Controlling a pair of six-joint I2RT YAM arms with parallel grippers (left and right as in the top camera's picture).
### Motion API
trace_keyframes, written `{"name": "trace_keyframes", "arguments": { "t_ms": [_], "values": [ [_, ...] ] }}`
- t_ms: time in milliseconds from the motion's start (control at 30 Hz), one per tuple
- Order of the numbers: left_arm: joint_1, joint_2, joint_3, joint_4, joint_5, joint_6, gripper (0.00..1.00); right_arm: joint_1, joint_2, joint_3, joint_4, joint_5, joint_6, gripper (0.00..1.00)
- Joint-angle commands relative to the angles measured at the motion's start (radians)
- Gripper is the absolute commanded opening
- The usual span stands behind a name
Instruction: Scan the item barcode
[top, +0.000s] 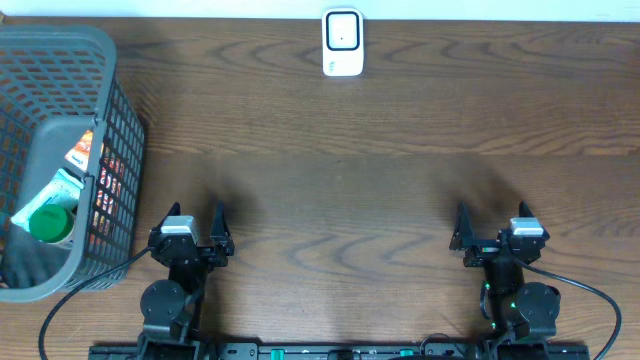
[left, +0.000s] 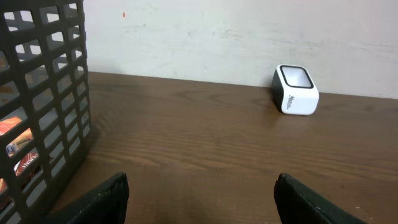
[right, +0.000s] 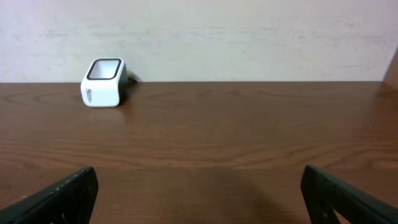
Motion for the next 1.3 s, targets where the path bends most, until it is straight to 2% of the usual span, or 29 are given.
{"name": "trace_keyframes", "arguments": {
  "t_ms": [0,767,867,1067,1267],
  "values": [
    [0.006,-0.005,-0.014,-0.046,-0.009,0.013,0.76,0.011,-0.005,-0.001,-0.002,0.005,0.01,0.99],
    [0.006,-0.005,-0.014,-0.045,-0.007,0.012,0.75,0.011,-0.005,-0.001,-0.002,0.005,0.01,0.99],
    [0.005,-0.005,-0.013,-0.044,0.068,-0.035,0.75,0.011,-0.005,-0.001,-0.002,0.005,0.01,0.99],
    [0.005,0.013,-0.003,-0.046,0.188,-0.037,0.75,0.011,-0.005,-0.001,-0.002,0.005,0.01,0.99],
    [0.005,0.126,0.048,-0.071,0.288,-0.037,0.75,0.011,-0.004,-0.001,-0.002,0.005,0.01,0.99]
  ]
}}
